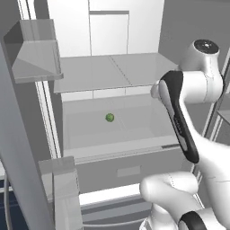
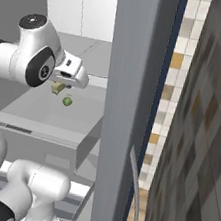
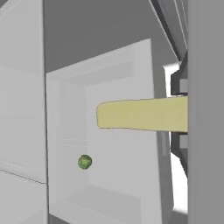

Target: Pick the egg and butter from the fridge and place them by the bowl for mixing.

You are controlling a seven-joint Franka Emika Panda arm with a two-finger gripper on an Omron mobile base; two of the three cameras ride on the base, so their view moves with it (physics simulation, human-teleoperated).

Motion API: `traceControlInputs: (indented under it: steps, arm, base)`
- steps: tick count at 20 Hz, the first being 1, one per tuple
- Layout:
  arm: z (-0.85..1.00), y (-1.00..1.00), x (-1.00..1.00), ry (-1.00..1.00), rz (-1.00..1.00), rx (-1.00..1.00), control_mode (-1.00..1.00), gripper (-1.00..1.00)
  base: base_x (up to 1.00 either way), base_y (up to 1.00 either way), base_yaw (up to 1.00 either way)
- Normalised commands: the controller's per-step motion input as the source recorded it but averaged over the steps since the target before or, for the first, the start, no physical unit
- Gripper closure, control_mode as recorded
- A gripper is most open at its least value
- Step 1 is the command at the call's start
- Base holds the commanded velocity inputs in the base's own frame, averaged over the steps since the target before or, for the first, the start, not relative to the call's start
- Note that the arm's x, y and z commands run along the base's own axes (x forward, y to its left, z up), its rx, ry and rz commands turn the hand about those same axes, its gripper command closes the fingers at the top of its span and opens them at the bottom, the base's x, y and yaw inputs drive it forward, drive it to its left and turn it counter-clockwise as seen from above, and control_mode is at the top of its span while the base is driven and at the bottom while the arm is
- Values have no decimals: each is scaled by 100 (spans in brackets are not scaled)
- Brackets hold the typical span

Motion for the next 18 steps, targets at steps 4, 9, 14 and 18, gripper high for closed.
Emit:
traceControlInputs:
  steps: [4, 9, 14, 18]
  arm:
    - [-26, 0, -100, 16, -3, 0, -100, 100]
    - [-12, 0, -85, 15, 0, 0, -100, 100]
    - [-5, 5, -60, 2, 0, 0, -100, 100]
    - [-1, 17, -35, 1, 0, 0, -100, 100]
  base:
    - [0, 0, 0]
    - [0, 0, 0]
    - [0, 0, 0]
    - [0, 0, 0]
